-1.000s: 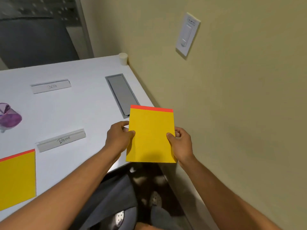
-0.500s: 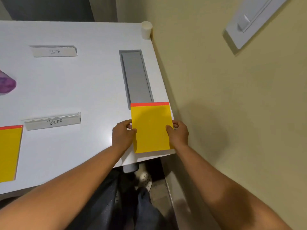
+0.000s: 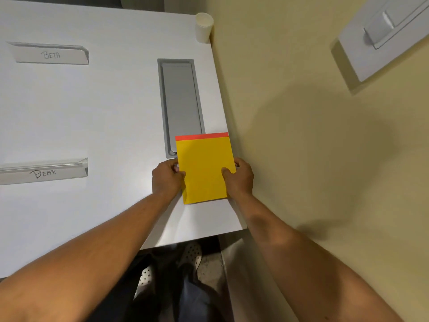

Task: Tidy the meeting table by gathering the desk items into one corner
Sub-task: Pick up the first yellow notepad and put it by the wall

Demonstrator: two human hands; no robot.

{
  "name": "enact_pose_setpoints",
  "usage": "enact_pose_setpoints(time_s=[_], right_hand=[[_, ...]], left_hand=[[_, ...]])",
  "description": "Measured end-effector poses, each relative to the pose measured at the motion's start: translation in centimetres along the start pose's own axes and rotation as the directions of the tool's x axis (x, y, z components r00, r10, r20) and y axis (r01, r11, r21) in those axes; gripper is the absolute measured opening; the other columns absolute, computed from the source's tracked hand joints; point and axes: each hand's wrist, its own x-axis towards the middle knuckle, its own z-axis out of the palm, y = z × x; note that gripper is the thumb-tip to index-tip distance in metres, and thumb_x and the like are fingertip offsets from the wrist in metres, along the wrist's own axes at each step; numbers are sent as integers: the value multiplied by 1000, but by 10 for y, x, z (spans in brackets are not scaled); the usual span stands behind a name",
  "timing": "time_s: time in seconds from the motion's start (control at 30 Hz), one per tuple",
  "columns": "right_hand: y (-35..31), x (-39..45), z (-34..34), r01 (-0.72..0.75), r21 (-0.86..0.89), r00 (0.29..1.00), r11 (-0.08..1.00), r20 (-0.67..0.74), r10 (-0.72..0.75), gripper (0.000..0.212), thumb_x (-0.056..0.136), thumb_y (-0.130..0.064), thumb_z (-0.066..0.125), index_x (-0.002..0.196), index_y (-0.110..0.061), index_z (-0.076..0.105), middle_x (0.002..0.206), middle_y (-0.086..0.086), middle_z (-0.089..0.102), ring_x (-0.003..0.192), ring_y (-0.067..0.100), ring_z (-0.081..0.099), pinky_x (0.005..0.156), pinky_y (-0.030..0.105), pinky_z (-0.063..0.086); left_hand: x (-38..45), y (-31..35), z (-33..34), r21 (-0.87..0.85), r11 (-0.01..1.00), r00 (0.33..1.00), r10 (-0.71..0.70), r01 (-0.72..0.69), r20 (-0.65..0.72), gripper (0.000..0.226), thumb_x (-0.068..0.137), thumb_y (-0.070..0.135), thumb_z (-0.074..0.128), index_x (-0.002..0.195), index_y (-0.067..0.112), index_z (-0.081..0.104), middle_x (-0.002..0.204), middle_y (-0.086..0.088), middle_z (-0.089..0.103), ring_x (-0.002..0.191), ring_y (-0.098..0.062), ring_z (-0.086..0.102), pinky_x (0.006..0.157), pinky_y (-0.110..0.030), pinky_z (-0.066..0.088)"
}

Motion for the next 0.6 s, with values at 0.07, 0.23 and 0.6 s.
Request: enact_pose_setpoints(time_s=[0.07, 0.23, 0.6], right_hand=[[2, 4, 4, 8, -11, 1000, 1000, -11, -8, 54, 98, -25, 73, 148, -13, 55, 150, 7, 58, 138, 26, 55, 114, 43, 47], [9, 7, 12, 3, 5, 999, 1000, -45, -3, 55, 98, -25, 71, 149, -16, 54, 150, 5, 58, 139, 26, 55, 116, 47, 47], [18, 9, 16, -7, 8, 998, 1000, -63, 7, 54, 99, -24, 71, 150, -16, 53, 152, 6, 58, 140, 26, 55, 116, 46, 47]], left_hand=[[5, -1, 4, 6, 1000, 1000, -28, 28, -5, 20, 91, 3, 74, 108, 12, 79, 90, -11, 74, 94, -35, 70, 88, -44, 54], [12, -2, 11, 36, 998, 999, -46, 47, -26, 24, 93, 8, 75, 117, 14, 80, 98, -10, 76, 94, -31, 68, 82, -34, 45], [8, 8, 19, 116, 993, 998, -11, 18, -54, 14, 98, 3, 65, 104, 2, 77, 105, -19, 76, 86, -24, 59, 79, -33, 41]])
